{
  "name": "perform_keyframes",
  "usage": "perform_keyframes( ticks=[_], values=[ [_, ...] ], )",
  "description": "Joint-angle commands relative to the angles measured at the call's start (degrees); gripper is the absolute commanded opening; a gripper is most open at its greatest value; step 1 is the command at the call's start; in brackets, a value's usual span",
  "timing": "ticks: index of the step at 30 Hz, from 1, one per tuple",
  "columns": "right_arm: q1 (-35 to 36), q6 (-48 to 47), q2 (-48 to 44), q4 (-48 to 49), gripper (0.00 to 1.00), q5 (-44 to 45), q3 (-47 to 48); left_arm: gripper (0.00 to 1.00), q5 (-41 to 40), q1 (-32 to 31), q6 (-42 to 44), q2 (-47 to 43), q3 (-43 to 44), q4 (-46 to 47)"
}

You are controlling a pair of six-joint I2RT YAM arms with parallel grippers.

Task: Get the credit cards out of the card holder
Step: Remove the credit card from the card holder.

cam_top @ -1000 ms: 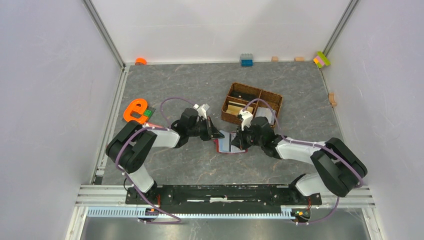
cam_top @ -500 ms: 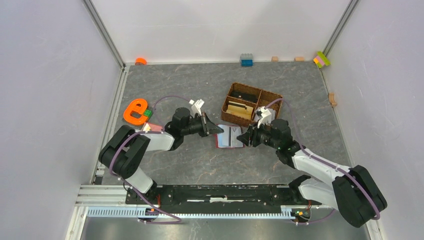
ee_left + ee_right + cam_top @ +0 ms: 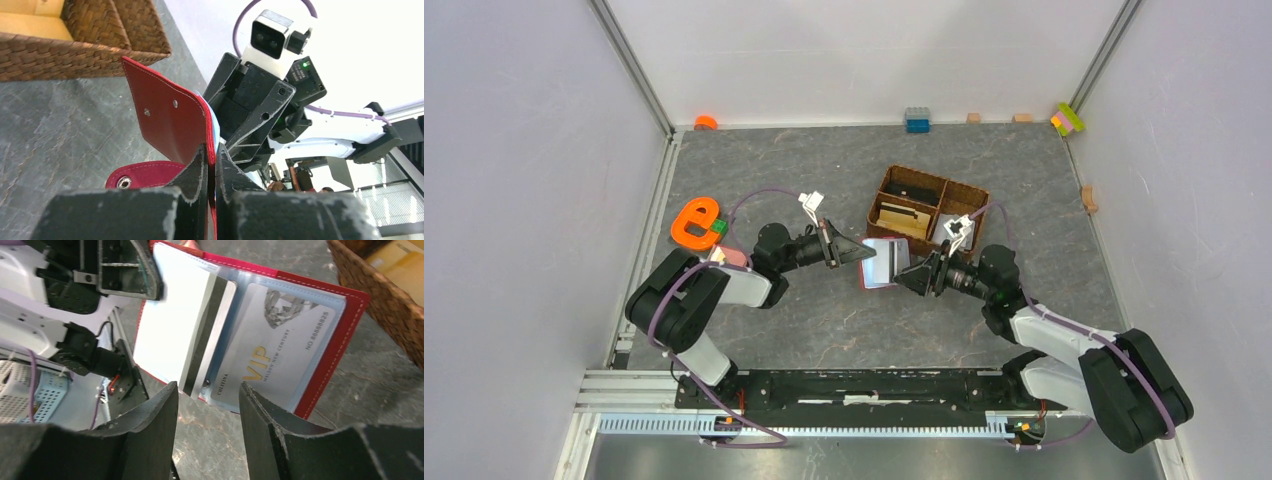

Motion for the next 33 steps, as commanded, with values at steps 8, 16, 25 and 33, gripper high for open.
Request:
perform_keyframes(
  ticks=[8, 16, 25, 33],
  values=[
    [-1.6, 9.2, -0.8, 19.0, 0.50, -7.7, -3.4, 0.02, 2.7, 0.3, -6.7, 1.6, -0.1, 12.7],
    [-1.8, 13.4, -0.1, 26.2, 0.41, -9.7, -4.7, 0.02, 3.2, -0.5, -6.5, 1.7, 0.4, 13.1],
    [-2.8, 16.4, 2.1, 30.1, 0.41, -10.2, -5.7, 0.02, 3.7, -1.5, -5.9, -0.3, 0.0, 14.7],
    [-4.5, 18.5, 2.6, 33.3, 0.41, -10.7, -6.7, 0.02, 4.7, -3.2, -5.5, -0.4, 1.0, 15.1]
  ],
)
